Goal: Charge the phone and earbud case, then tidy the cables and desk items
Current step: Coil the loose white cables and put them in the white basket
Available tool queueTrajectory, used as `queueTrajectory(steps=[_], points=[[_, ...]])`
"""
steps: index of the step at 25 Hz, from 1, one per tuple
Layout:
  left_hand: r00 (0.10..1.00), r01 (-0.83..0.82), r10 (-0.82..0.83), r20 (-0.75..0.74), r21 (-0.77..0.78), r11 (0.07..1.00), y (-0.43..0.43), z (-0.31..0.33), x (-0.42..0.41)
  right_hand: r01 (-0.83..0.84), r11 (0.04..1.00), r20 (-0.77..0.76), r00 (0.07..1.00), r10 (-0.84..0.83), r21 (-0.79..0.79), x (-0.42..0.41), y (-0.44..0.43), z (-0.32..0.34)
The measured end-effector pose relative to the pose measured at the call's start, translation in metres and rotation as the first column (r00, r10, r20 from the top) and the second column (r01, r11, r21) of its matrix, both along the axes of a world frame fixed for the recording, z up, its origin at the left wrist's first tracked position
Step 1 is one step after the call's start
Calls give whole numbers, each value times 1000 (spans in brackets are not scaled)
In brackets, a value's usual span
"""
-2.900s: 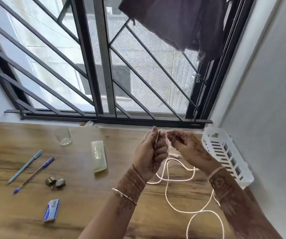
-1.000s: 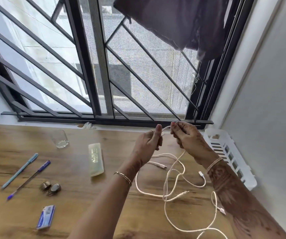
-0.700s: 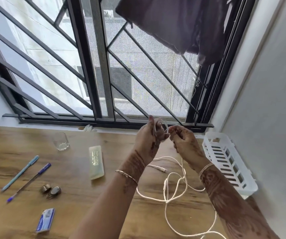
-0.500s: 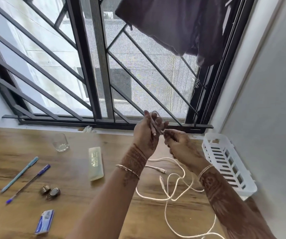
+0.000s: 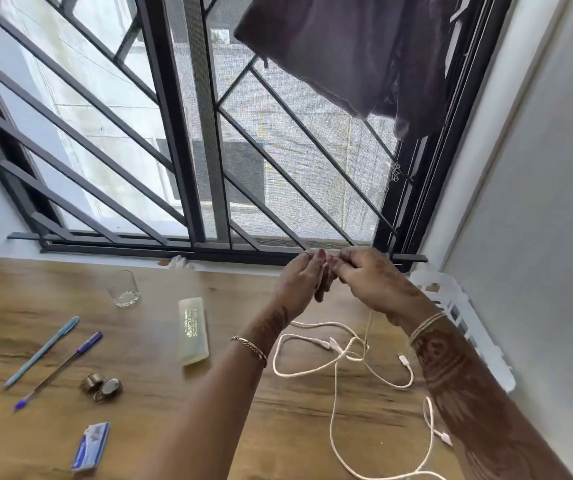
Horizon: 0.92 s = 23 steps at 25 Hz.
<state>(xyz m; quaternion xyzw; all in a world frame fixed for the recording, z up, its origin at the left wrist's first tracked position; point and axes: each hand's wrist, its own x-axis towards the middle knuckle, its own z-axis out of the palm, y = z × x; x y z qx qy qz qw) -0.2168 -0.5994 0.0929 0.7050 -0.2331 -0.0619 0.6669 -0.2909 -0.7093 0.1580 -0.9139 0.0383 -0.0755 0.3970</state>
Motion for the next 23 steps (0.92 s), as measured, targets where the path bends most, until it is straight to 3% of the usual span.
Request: queueTrajectory(steps=[6, 9, 12, 19, 21, 23], points=[[989, 52, -62, -136, -77, 996, -2, 22, -19, 95, 983, 141, 983, -118, 158, 19, -6, 5], [960, 55, -116, -255, -235, 970, -1, 29, -21, 117, 926, 149, 972, -180, 359, 28, -7, -10], [911, 36, -207, -357, -430, 902, 3, 28, -16, 139, 841, 57, 979, -197, 522, 29, -12, -27], [879, -101, -250, -406, -671, 735, 0, 24, 1, 161, 769, -98, 987, -127, 619, 17, -8, -64], [891, -127, -216, -399, -677, 725, 0, 20, 6, 163, 783, -125, 986, -108, 601, 10, -8, -69], [923, -112, -148, -355, -616, 780, -2, 13, 11, 131, 805, -139, 988, -61, 578, 4, -5, -70]])
